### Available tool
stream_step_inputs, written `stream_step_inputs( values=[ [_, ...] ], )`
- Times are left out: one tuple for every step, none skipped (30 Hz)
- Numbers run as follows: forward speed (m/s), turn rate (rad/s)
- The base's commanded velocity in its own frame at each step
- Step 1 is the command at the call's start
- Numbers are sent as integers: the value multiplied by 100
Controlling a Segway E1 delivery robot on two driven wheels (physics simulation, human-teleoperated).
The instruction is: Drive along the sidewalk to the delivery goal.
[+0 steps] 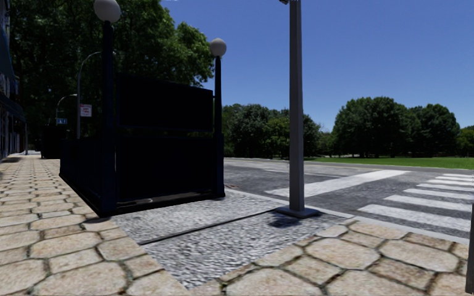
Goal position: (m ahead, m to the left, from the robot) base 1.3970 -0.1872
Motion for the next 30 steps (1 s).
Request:
stream_step_inputs(
  values=[
    [112, 37],
    [108, 37],
    [106, 37],
    [106, 37],
    [105, 36],
    [105, 32],
    [105, 27],
    [104, 22],
    [104, 22],
    [104, 20],
    [104, 18],
    [104, 0],
    [104, 0],
    [104, 0],
    [104, 0],
    [104, 0],
    [91, 0],
    [82, 0],
    [82, 0],
    [76, 0],
    [70, 0],
    [66, 0],
    [66, 0],
    [57, 0],
    [53, 0],
    [50, 0],
    [47, 0],
    [43, 0],
    [43, 0],
    [42, 0]
  ],
)
